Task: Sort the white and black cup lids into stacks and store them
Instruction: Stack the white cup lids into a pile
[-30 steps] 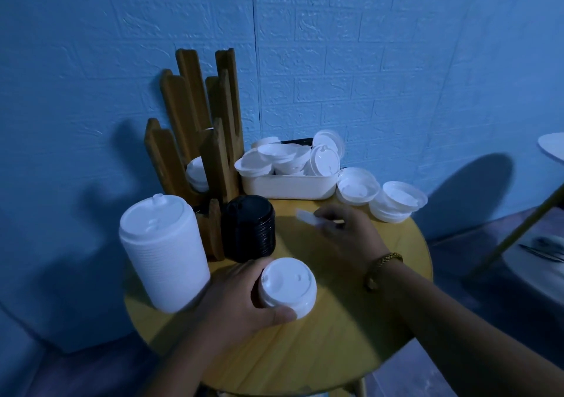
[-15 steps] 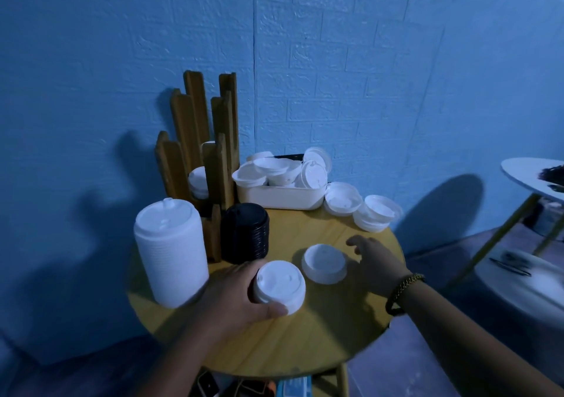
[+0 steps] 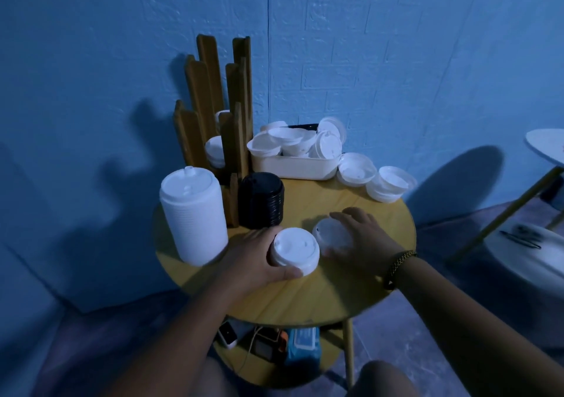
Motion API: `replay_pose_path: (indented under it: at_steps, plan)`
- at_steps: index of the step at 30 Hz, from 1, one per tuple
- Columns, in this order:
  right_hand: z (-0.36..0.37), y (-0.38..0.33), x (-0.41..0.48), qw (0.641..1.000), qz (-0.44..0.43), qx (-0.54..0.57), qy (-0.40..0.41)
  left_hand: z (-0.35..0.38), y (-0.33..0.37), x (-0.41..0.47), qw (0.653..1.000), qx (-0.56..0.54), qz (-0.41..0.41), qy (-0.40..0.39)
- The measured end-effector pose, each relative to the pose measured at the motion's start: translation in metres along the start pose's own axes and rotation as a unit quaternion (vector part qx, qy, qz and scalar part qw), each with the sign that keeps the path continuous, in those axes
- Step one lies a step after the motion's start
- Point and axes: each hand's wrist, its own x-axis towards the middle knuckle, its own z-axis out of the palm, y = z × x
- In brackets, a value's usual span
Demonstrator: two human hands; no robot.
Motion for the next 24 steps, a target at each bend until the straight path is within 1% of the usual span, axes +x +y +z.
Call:
replay_pose_path:
  at_steps: [2, 4, 6, 8, 10, 11, 13, 15, 18, 22, 24]
  plan:
    - [0.002, -0.003, 0.004, 0.999, -0.020, 0.016, -0.031, -0.001, 0.002, -0.001, 1.000, 0.005, 0.002, -0.004]
    - [0.006, -0.005, 0.008, 0.998, -0.039, 0.038, -0.026, -0.002, 0.002, -0.002, 1.000, 0.015, 0.004, -0.014]
    - [0.008, -0.004, 0.008, 0.997, -0.027, 0.071, 0.016, -0.002, 0.002, -0.002, 1.000, 0.018, 0.004, -0.018]
    - [0.009, -0.006, 0.002, 0.988, -0.004, 0.124, 0.094, -0.002, 0.003, -0.002, 1.000, 0.018, -0.005, -0.015]
    - [0.012, -0.016, -0.006, 0.967, -0.025, 0.187, 0.170, -0.001, 0.005, -0.001, 0.999, 0.021, -0.020, -0.019]
    - [0.015, -0.025, -0.009, 0.961, -0.050, 0.207, 0.174, -0.001, 0.006, 0.000, 0.999, 0.018, -0.029, -0.022]
    - [0.024, -0.044, -0.012, 0.966, -0.109, 0.200, 0.125, 0.001, 0.006, 0.002, 0.999, 0.010, -0.040, -0.024]
    - [0.035, -0.053, -0.011, 0.972, -0.142, 0.164, 0.089, 0.001, 0.005, 0.004, 0.999, 0.010, -0.046, -0.028]
    - [0.039, -0.049, -0.009, 0.970, -0.160, 0.167, 0.077, 0.001, 0.003, 0.004, 0.999, 0.007, -0.041, -0.031]
    - [0.034, -0.041, -0.006, 0.967, -0.188, 0.168, 0.027, -0.001, 0.001, 0.006, 0.998, 0.036, -0.016, -0.048]
    - [0.030, -0.039, -0.001, 0.966, -0.193, 0.172, -0.004, -0.001, -0.002, 0.007, 0.998, 0.033, -0.011, -0.048]
